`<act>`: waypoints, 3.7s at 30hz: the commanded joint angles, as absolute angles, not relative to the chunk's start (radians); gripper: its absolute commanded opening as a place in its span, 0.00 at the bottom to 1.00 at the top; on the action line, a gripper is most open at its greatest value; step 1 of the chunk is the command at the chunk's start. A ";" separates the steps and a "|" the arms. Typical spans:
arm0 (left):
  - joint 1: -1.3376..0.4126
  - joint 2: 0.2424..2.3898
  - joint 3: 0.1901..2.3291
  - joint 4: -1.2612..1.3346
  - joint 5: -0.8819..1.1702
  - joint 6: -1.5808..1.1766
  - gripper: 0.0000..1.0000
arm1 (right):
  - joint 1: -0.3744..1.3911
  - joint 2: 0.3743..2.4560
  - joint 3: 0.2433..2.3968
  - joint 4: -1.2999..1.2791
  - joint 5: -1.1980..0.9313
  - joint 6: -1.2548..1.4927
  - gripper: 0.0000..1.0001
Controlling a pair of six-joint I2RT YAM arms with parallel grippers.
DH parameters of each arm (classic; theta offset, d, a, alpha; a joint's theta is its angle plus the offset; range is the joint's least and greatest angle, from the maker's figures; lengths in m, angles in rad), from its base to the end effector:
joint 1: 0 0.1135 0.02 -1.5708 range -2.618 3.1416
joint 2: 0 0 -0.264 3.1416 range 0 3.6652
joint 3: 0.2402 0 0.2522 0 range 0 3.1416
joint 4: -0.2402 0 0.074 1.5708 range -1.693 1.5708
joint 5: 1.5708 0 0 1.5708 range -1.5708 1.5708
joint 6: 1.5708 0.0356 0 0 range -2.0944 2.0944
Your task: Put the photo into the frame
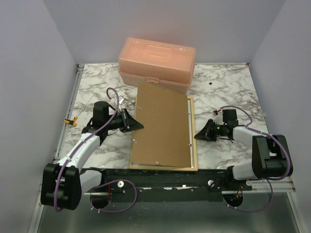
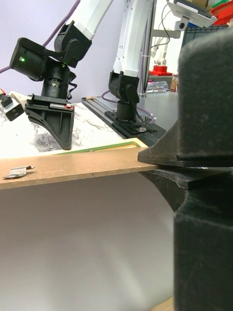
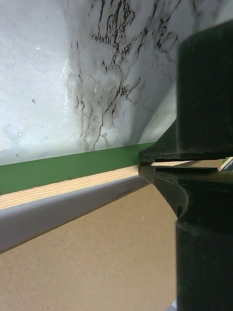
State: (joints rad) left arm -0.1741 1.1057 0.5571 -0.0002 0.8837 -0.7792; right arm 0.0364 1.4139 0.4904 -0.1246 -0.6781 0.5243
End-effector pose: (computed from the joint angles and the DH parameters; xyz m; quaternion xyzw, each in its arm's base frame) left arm 0.2161 -0.0660 0.2225 -0.0353 0.8150 -0.5342 0.2217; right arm 0.2241 0.0305 0.1269 0.1367 0.9048 0.3762 0.1453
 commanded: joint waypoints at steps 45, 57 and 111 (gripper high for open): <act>-0.041 0.771 0.379 0.880 1.099 -1.434 0.00 | 0.167 1.011 0.563 0.690 -1.111 1.252 0.51; -0.041 0.674 0.470 0.114 0.949 -0.914 0.70 | 0.198 1.010 0.958 -0.259 -0.897 0.739 0.00; -0.166 1.197 0.355 1.265 1.196 -1.435 0.52 | 0.198 1.033 1.148 -0.411 -1.020 0.757 0.00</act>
State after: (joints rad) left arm -0.1474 1.1561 0.3607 0.9043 1.1545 -1.2663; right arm 0.2008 1.0672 1.1469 -0.5133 -0.9417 0.6983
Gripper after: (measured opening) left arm 0.586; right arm 0.053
